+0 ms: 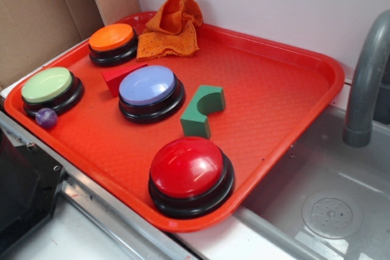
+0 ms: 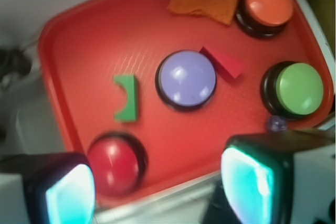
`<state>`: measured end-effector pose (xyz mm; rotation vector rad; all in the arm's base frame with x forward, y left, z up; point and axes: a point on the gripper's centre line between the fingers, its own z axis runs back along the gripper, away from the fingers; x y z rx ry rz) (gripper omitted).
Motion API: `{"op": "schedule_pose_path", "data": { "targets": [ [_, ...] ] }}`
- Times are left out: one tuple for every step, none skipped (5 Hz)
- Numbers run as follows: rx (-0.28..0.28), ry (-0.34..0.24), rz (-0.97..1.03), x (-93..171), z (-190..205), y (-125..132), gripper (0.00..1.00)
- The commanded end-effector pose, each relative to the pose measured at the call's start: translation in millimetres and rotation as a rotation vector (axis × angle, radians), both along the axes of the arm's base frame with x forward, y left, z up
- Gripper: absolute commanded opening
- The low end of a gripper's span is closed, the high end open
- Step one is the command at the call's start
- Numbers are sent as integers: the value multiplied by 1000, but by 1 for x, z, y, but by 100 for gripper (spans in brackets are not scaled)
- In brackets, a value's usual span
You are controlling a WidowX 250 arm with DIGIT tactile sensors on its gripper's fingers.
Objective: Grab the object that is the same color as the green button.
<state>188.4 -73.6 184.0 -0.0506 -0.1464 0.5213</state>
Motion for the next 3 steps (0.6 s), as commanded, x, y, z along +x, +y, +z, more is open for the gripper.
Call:
{"op": "schedule_pose_path", "data": {
  "targets": [
    [-21,-66,211,26,-51,-9,100],
    [-26,-59,272,35,-75,-7,100],
    [-18,-36,298,39,-101,-7,100]
  ]
}}
